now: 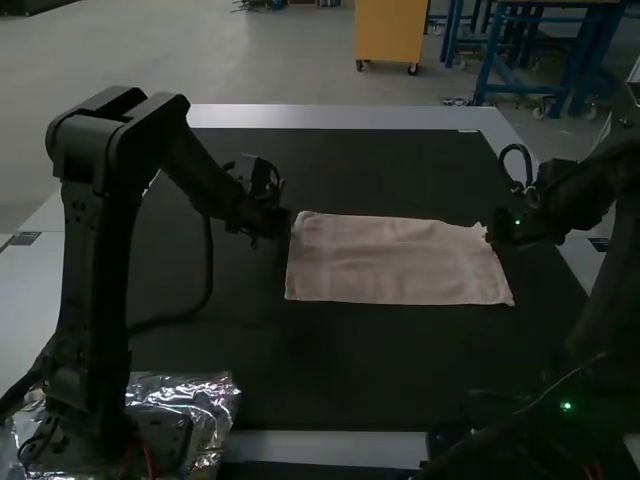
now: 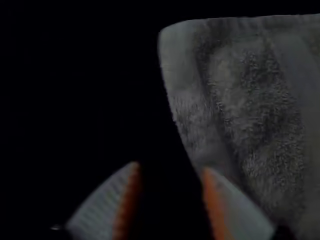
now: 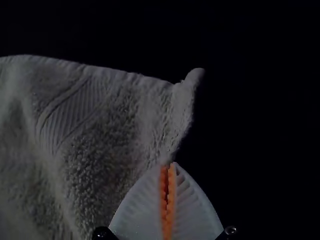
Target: Fold the towel.
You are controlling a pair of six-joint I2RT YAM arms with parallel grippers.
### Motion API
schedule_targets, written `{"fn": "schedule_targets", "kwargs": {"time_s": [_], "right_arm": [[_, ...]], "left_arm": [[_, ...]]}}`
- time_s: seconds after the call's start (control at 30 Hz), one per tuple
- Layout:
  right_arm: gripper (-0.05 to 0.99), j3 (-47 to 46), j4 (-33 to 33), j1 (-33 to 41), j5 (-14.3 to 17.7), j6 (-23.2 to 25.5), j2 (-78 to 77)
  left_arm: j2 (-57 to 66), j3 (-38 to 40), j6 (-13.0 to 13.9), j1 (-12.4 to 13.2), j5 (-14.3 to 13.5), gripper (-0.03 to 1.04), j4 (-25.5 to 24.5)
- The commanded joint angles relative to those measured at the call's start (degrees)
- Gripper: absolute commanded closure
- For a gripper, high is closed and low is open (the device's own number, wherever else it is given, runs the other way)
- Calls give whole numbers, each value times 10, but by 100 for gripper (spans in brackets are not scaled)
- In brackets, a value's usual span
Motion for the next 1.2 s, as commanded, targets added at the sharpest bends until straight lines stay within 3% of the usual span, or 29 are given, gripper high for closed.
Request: {"fn": "schedule_targets", "kwargs": {"time_s": [0.0, 0.07, 0.33, 0.4, 0.6, 0.7, 1.0, 1.17], "right_arm": [[96, -5, 2, 7, -9, 6, -23], [96, -7, 2, 7, -10, 5, -23], [96, -11, 1, 7, -11, 5, -23], [96, -10, 1, 7, -11, 5, -24], [96, -12, 2, 7, -11, 3, -23], [96, -13, 3, 7, -11, 4, -23], [96, -16, 3, 7, -11, 5, -22], [96, -17, 4, 7, -11, 5, -22]], "left_arm": [[-23, 25, -2, -13, 4, 12, -18], [-26, 32, -2, -14, -1, 4, -24], [-39, 50, -2, -15, -26, 4, -42], [-43, 52, 0, -7, -39, 4, -47], [-72, 63, -1, 19, -40, 4, -53], [-73, 60, 1, 14, -40, 4, -50], [-45, 61, -4, -39, -41, 4, -43], [-26, 63, -1, -41, -41, 4, -38]]}}
